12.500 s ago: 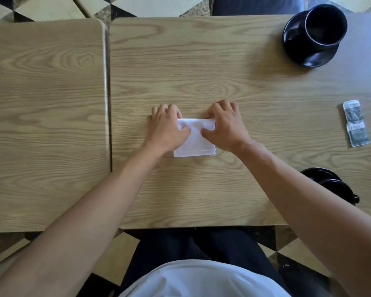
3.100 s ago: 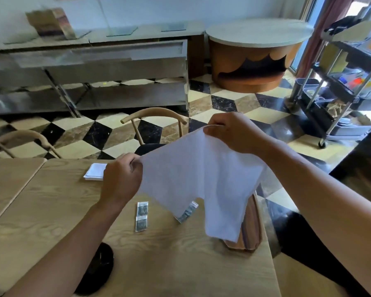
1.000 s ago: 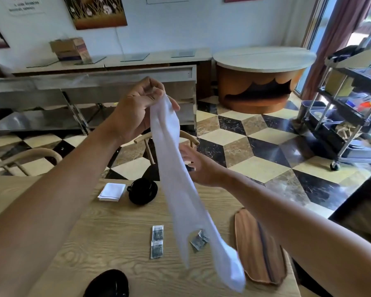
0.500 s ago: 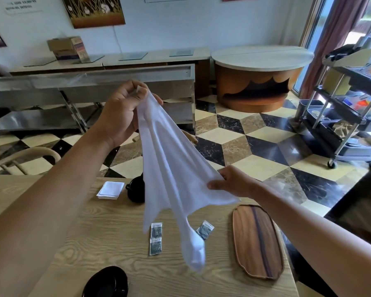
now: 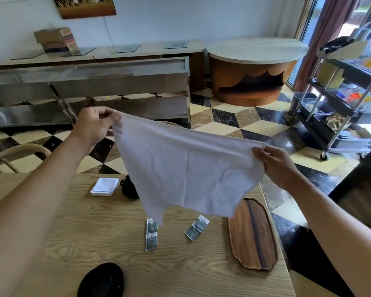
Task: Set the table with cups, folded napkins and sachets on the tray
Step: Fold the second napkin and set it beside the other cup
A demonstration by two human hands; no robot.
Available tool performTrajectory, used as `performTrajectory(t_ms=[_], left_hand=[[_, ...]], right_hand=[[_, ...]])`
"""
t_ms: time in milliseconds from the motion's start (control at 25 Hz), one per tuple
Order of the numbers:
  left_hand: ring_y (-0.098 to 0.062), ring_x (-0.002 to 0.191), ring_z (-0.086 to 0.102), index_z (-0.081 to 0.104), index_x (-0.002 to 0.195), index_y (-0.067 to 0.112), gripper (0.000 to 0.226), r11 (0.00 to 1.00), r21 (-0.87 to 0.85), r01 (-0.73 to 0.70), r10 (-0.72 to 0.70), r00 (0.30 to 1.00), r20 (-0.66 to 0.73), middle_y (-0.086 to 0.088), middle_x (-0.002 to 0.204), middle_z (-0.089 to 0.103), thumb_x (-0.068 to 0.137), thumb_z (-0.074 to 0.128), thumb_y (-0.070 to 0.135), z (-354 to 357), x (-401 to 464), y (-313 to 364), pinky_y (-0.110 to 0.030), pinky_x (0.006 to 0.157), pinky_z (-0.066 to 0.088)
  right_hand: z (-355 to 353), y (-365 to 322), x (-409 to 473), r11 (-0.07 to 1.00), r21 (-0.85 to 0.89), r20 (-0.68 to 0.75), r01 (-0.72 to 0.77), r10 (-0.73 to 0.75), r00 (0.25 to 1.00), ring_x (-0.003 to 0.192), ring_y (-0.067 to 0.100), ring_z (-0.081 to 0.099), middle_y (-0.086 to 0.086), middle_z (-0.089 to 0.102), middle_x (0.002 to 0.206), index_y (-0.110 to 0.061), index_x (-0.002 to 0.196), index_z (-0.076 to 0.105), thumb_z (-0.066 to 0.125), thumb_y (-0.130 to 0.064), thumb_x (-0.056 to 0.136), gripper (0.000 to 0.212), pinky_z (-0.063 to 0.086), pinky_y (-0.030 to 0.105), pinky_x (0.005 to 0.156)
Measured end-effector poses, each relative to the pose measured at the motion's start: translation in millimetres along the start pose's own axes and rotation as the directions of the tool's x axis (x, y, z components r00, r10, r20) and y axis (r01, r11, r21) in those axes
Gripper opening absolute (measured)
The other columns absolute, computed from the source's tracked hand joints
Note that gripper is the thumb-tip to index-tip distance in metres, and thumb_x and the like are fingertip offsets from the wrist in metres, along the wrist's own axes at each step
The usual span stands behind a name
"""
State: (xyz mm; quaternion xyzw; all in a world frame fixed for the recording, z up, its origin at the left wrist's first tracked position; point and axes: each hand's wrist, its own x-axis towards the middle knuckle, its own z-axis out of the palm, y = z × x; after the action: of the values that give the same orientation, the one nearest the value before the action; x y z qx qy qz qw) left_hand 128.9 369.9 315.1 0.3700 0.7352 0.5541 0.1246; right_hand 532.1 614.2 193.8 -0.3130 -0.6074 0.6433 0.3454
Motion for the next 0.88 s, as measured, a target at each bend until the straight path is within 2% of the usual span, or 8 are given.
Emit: performTrajectory(t_ms=[80, 160, 280, 440, 520, 600, 720, 880], left_hand=[[-0.029, 0.084, 0.068, 0.072, 0.098, 0.007, 0.011, 0.994, -0.004, 0.111, -0.111, 0.994, 0.011, -0.02, 0.097, 0.07, 0.098, 0.065, 0.015, 9, 4, -23, -0.045, 0.078, 0.063], [-0.029, 0.082, 0.064, 0.07, 0.092, 0.007, 0.01, 0.985, 0.011, 0.175, -0.175, 0.985, 0.014, -0.019, 0.096, 0.067, 0.098, 0.065, 0.012, 20, 11, -35, -0.039, 0.073, 0.061], [-0.023, 0.079, 0.058, 0.068, 0.082, 0.02, 0.014, 0.977, 0.072, 0.201, -0.2, 0.979, -0.031, -0.009, 0.083, 0.064, 0.096, 0.069, 0.017, 31, 35, -32, -0.032, 0.06, 0.052], [-0.036, 0.088, 0.067, 0.07, 0.088, 0.019, 0.007, 0.974, -0.176, 0.139, -0.152, 0.987, -0.061, -0.017, 0.094, 0.072, 0.095, 0.071, 0.02, 42, 61, -10, -0.047, 0.077, 0.06], [-0.04, 0.093, 0.069, 0.071, 0.093, 0.015, 0.004, 0.953, -0.292, 0.083, -0.111, 0.99, -0.083, -0.026, 0.11, 0.071, 0.094, 0.071, 0.019, 39, 60, -7, -0.053, 0.086, 0.059], [-0.033, 0.092, 0.069, 0.071, 0.095, 0.015, 0.004, 0.962, -0.271, 0.031, -0.055, 0.995, -0.078, -0.021, 0.107, 0.073, 0.095, 0.07, 0.019, 32, 46, -13, -0.051, 0.089, 0.059], [-0.017, 0.082, 0.071, 0.074, 0.094, 0.019, 0.005, 0.977, -0.211, 0.03, -0.029, 1.0, 0.007, 0.0, 0.088, 0.076, 0.093, 0.071, 0.023, 19, 2, -40, -0.034, 0.084, 0.062], [-0.005, 0.079, 0.068, 0.079, 0.089, 0.029, 0.006, 0.991, -0.042, 0.129, -0.123, 0.984, 0.127, 0.009, 0.083, 0.077, 0.085, 0.074, 0.029, 19, -80, -102, -0.015, 0.076, 0.055]], right_hand=[[-3, -11, 17, 0.995, -0.097, -0.04, 0.024, -0.028, 0.999, 0.057, 0.01, 0.064, -0.003, 0.072, 0.07, -0.013, 0.088, 0.073, 0.065, -0.024, 0.098, 0.017, 0.056, 0.022, 0.053], [-3, -23, 41, 0.979, -0.202, -0.101, 0.017, -0.038, 0.994, 0.054, 0.008, 0.058, -0.008, 0.065, 0.063, -0.016, 0.085, 0.068, 0.062, -0.022, 0.102, 0.02, 0.051, 0.022, 0.052], [-1, -46, 79, 0.974, -0.223, -0.15, 0.037, -0.071, 0.986, 0.072, 0.024, 0.062, 0.011, 0.065, 0.08, -0.008, 0.087, 0.068, 0.065, -0.016, 0.1, 0.015, 0.057, 0.042, 0.075], [1, -84, 109, 0.98, -0.139, -0.275, 0.143, -0.177, 0.945, 0.093, 0.028, 0.065, 0.013, 0.07, 0.1, -0.006, 0.107, 0.073, 0.069, -0.02, 0.098, 0.017, 0.056, 0.051, 0.099], [-1, -93, 107, 0.977, -0.083, -0.248, 0.196, -0.21, 0.946, 0.095, 0.026, 0.068, 0.008, 0.071, 0.098, -0.01, 0.106, 0.073, 0.068, -0.022, 0.098, 0.015, 0.057, 0.048, 0.099], [-7, -89, 91, 0.972, -0.081, -0.19, 0.221, -0.233, 0.954, 0.093, 0.026, 0.068, 0.007, 0.071, 0.095, -0.012, 0.1, 0.074, 0.068, -0.021, 0.098, 0.01, 0.058, 0.045, 0.098], [-21, -56, 49, 0.97, -0.138, -0.108, 0.201, -0.216, 0.97, 0.09, 0.025, 0.069, 0.008, 0.072, 0.093, -0.015, 0.097, 0.076, 0.073, -0.027, 0.091, 0.014, 0.059, 0.037, 0.093], [-40, 17, -24, 0.977, -0.206, -0.077, 0.053, -0.07, 0.995, 0.078, 0.015, 0.065, 0.003, 0.073, 0.083, -0.014, 0.087, 0.079, 0.073, -0.032, 0.085, 0.019, 0.056, 0.02, 0.073]])
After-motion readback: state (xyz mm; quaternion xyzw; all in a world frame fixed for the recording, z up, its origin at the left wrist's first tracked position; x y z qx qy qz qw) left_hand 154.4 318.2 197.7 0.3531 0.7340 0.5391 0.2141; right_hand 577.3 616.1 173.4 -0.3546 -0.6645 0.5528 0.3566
